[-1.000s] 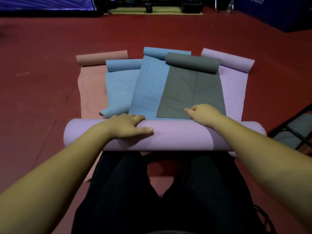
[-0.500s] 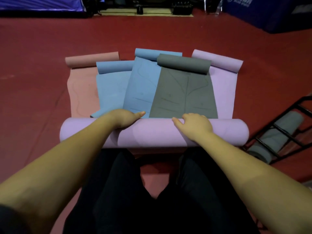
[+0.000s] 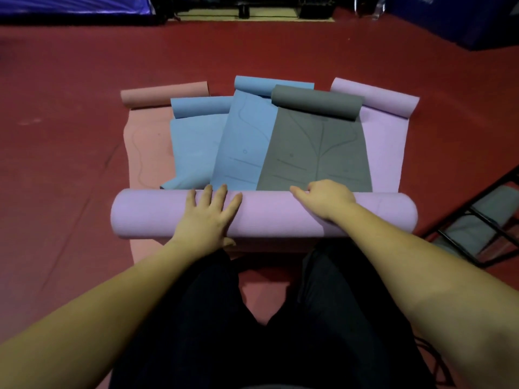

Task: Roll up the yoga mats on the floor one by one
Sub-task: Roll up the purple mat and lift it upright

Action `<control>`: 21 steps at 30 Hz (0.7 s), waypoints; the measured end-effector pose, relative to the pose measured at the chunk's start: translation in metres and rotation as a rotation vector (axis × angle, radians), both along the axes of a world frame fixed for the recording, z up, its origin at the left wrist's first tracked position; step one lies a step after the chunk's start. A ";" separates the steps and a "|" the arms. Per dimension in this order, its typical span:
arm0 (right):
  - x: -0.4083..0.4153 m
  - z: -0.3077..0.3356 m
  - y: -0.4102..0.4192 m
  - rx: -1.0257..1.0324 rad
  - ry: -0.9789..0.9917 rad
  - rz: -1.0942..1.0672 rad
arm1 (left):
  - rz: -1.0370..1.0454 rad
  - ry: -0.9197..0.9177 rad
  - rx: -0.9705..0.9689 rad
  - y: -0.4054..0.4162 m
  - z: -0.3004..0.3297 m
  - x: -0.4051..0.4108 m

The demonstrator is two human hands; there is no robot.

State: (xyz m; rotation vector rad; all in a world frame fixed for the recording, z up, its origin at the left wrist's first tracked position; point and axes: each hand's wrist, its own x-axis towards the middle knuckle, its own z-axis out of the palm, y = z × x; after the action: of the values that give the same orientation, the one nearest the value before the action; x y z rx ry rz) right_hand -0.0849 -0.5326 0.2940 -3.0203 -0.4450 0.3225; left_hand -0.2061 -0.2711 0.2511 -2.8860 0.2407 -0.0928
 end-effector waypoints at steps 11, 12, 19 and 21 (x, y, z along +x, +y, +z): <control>-0.011 0.038 -0.009 0.010 0.037 0.023 | -0.140 -0.140 0.021 0.001 0.051 -0.008; -0.011 0.044 -0.010 0.002 0.053 0.035 | -0.141 -0.134 0.018 0.001 0.059 -0.012; -0.026 0.040 -0.011 -0.033 0.301 0.030 | -0.104 0.145 -0.061 0.001 0.063 -0.027; -0.025 0.036 -0.008 -0.014 0.317 0.003 | -0.085 0.186 -0.088 0.001 0.061 -0.023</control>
State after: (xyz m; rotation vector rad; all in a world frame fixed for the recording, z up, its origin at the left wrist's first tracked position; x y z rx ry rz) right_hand -0.1103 -0.5409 0.3297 -2.9043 -0.4205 0.7911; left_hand -0.2288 -0.2698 0.3118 -2.9736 0.4025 0.1541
